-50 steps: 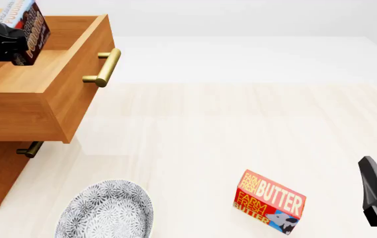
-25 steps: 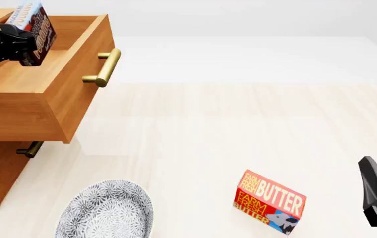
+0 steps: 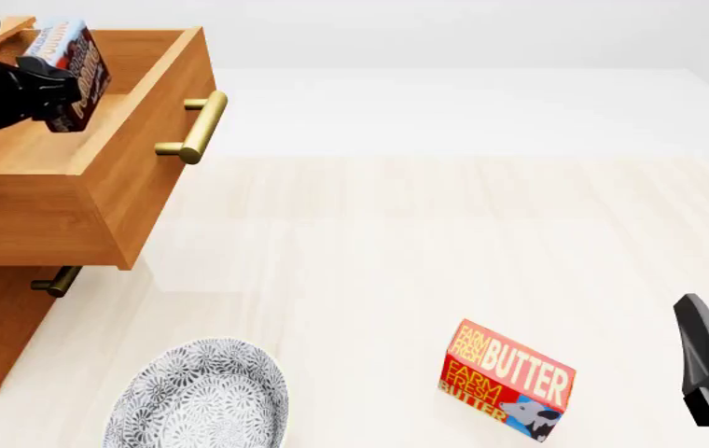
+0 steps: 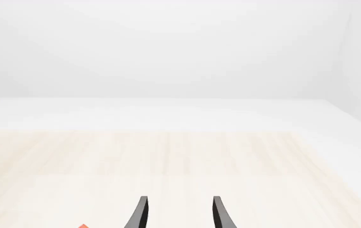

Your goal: Put the chocolate pudding in the top drawer of the cabinet and close it.

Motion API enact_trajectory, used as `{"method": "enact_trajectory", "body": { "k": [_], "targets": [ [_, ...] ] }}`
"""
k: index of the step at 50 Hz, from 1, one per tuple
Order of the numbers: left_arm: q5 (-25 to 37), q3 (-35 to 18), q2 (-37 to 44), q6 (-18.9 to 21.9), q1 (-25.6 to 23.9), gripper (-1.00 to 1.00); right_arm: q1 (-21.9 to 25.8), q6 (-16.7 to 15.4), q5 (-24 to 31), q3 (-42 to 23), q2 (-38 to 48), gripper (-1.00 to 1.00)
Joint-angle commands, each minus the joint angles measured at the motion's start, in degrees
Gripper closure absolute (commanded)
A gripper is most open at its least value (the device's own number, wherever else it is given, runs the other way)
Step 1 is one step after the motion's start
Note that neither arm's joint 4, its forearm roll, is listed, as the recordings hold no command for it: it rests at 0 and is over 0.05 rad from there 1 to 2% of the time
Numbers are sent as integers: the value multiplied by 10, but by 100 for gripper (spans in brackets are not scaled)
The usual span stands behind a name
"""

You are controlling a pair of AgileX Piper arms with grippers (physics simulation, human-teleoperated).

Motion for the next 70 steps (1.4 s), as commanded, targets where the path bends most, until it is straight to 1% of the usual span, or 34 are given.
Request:
{"method": "enact_trajectory", "body": {
  "k": [1,7,16,38,47,48,56,58,70],
  "targets": [
    [-10,-1,13,7,7,100,0,0,0,0,0,-100],
    [-13,0,15,7,14,100,0,0,0,0,0,-100],
    [-31,25,9,-2,27,100,0,0,0,0,0,-100],
    [-34,26,13,-3,33,100,0,0,0,0,0,-100],
    [-37,26,20,-12,25,100,0,0,0,0,0,-100],
    [-37,26,20,-15,23,-100,0,0,0,0,0,-100],
    [-33,26,19,-19,17,-100,0,0,0,0,0,-100],
    [-29,26,13,-21,24,-100,0,0,0,0,0,-100],
    [-13,21,1,-18,23,-100,0,0,0,0,0,-100]
  ]
}}
